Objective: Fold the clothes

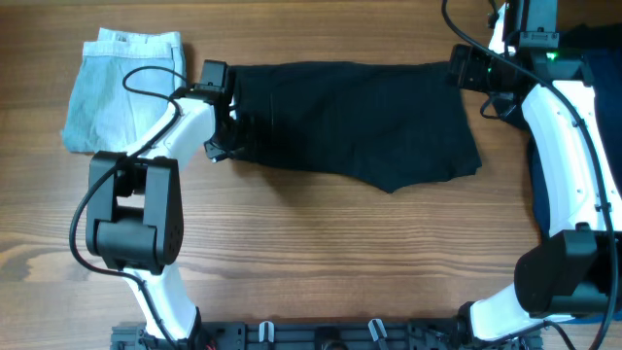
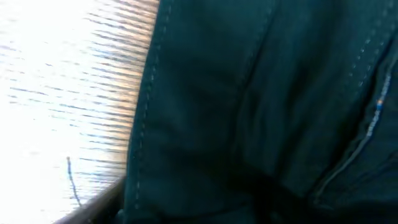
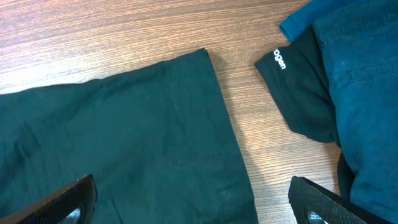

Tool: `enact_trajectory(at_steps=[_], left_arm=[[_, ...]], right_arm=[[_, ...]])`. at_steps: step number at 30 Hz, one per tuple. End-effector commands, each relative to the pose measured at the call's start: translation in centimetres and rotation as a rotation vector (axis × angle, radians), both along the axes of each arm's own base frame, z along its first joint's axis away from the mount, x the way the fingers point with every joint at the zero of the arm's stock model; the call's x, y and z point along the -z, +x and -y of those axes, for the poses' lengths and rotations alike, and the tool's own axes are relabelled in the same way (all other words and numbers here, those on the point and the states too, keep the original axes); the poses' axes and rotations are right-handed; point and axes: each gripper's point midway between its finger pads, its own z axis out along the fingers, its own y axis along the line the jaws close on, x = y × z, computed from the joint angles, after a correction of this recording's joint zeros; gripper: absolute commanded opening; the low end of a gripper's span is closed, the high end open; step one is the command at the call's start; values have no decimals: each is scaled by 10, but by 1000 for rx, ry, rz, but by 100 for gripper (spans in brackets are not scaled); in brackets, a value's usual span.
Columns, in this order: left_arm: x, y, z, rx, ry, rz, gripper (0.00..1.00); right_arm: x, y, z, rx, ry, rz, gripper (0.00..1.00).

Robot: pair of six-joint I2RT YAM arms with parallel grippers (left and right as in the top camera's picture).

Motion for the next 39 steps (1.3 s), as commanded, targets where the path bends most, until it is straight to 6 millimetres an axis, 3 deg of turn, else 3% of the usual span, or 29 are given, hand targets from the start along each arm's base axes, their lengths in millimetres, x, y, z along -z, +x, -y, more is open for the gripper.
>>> enact_trajectory(at_steps=[1, 3, 7, 15, 16, 18, 19, 20, 22, 27, 31, 37, 39], left_arm=[[30, -31, 4, -6, -29, -126, 36], [29, -31, 4, -6, -29, -126, 5], [24, -21, 0, -2, 2, -94, 4], [-28, 11, 3, 88, 6, 36, 4], [-33, 14, 4, 98, 6, 54, 6], [-38, 16, 4, 97, 3, 66, 33], [-37, 15, 4, 99, 6, 62, 75], [-36, 16, -1, 99, 33, 68, 93], [-39, 33, -12, 96, 109, 139, 94], [-51, 72, -18, 94, 132, 303, 92], [-48, 76, -17, 92, 131, 314, 89], [-7, 68, -18, 100, 140, 221, 86], [20, 61, -19, 105, 146, 159, 85]], right_arm=[[2, 0, -5, -16, 12, -5, 100], [2, 0, -5, -16, 12, -5, 99], [2, 0, -5, -16, 12, -5, 100], [2, 0, -5, -16, 12, -5, 99], [2, 0, -5, -16, 12, -5, 100], [2, 0, -5, -16, 12, -5, 100], [2, 0, -5, -16, 12, -5, 99], [2, 0, -5, -16, 12, -5, 99], [2, 0, -5, -16, 12, -5, 100], [2, 0, -5, -16, 12, -5, 99], [2, 0, -5, -16, 12, -5, 99], [2, 0, -5, -16, 12, -5, 100], [2, 0, -5, -16, 12, -5, 99]])
